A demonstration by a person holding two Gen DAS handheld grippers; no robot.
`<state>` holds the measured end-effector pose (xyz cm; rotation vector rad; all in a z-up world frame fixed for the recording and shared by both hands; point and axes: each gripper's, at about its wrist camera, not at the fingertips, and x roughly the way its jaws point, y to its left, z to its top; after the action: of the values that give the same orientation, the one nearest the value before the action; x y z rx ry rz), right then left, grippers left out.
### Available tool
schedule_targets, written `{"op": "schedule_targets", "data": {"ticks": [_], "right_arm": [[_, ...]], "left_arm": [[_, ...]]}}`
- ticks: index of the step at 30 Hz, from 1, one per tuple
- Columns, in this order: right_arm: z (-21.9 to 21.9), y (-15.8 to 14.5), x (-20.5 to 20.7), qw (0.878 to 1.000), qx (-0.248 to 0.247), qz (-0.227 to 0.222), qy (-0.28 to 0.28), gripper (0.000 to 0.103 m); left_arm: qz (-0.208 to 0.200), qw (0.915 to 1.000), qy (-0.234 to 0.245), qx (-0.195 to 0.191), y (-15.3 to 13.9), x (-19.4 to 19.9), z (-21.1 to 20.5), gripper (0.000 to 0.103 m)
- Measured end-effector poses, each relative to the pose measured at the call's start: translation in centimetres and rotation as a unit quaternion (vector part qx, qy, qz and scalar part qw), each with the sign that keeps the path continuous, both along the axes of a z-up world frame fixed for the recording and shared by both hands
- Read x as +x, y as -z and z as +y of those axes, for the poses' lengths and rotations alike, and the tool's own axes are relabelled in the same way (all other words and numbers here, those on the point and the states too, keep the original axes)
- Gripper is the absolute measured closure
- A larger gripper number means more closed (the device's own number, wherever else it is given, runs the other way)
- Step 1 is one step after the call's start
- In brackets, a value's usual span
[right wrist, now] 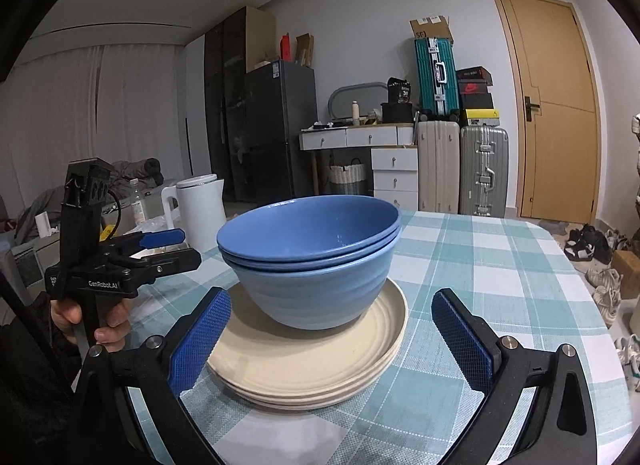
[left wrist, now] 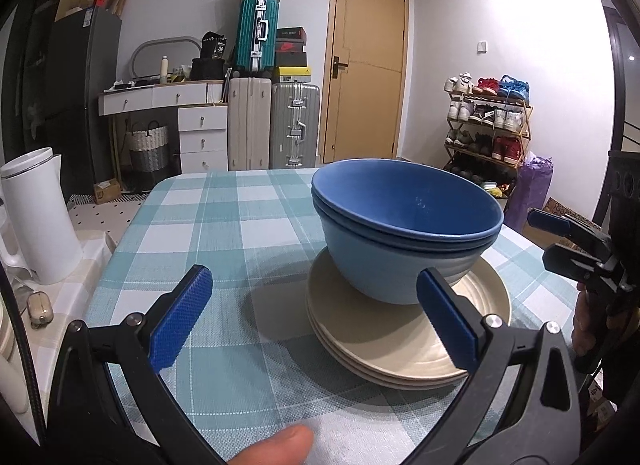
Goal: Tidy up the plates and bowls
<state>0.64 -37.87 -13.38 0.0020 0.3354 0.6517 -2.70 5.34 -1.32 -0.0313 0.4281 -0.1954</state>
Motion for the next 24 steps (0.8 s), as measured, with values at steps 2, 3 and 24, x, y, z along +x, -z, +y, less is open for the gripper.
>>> {"op": "schedule_targets", "data": {"ticks": [2,3,24], "right_arm": [[0.11,0.01,-0.08,1.0,-0.004,-0.002,0.002,0.001],[0.16,-0.08,-0.17,1.0,-0.007,-0.003,0.002,0.001],[0.46,-0.02,-0.29,1.0,-0.01,-0.006,0.003,0.001]], "left_arm": [[-0.002,1.0,0.002,0.002,0.03,-0.31,-0.16,0.001],[-0.002,1.0,0.003,0.003,0.2,-0.18,-0.23,0.001],[-0.008,0.9999,0.009,0.004,-0.13,-0.76,-0.68,0.001]]}}
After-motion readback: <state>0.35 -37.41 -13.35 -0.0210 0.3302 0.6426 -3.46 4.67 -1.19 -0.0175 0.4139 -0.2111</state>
